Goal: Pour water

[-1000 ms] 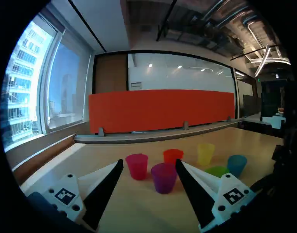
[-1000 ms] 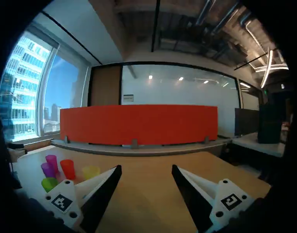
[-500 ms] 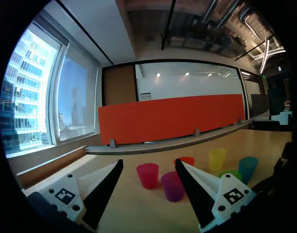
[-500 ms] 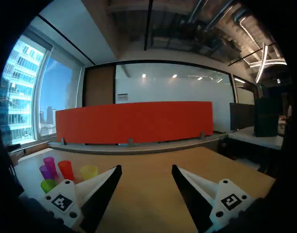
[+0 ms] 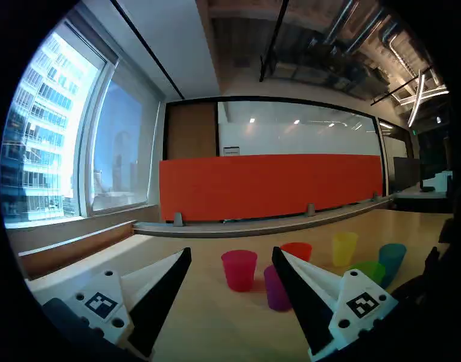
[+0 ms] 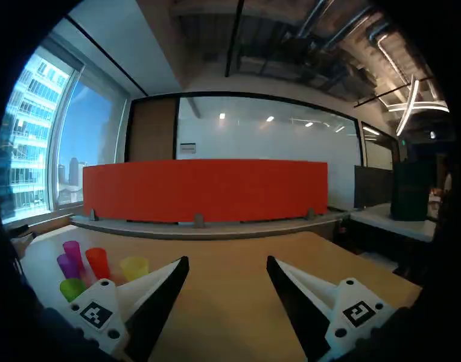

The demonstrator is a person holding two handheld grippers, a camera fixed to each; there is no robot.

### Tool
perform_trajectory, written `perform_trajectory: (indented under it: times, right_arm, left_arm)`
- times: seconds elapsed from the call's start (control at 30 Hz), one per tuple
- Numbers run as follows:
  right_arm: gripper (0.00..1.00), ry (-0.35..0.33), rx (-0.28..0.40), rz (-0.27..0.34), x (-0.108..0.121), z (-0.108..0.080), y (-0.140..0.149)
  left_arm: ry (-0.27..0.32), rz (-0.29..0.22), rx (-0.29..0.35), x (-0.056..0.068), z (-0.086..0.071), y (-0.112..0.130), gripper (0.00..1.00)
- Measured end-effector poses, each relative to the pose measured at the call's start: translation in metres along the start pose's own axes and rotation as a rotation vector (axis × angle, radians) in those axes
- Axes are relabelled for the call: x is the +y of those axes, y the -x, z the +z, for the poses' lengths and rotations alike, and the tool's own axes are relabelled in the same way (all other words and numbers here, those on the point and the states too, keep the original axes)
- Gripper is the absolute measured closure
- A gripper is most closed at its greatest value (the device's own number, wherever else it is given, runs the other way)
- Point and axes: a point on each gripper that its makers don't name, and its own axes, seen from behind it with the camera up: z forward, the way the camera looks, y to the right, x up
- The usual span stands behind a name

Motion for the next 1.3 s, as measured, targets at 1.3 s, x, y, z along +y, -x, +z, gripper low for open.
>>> perform_trajectory:
  times: [1.3]
  right_arm:
    - [0.00, -0.010, 0.006, -0.022, -0.007, -0.008, -0.007]
  left_arm:
    - [-0.017, -0.040, -0.070, -0.012, 0.002, 0.026, 0.00]
